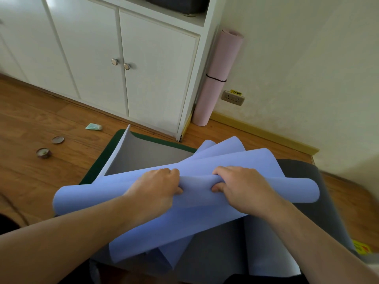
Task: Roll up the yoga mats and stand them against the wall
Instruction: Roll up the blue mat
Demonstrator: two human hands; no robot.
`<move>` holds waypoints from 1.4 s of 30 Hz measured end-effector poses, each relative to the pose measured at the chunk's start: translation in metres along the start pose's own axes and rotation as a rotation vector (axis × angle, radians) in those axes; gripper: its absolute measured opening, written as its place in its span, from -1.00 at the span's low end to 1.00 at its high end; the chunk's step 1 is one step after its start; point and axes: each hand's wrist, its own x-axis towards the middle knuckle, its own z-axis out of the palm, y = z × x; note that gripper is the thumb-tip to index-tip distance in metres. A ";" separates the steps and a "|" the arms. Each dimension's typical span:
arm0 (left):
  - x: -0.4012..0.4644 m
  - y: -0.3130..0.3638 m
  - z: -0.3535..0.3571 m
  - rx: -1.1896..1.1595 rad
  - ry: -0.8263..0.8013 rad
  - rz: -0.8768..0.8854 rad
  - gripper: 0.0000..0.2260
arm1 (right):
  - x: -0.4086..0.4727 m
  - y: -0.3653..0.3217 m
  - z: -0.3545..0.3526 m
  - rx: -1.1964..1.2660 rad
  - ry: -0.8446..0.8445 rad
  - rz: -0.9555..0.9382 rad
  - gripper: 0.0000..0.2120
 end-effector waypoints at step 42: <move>-0.009 0.004 0.011 0.031 -0.074 0.105 -0.67 | -0.008 -0.012 -0.005 -0.021 -0.154 -0.019 -0.53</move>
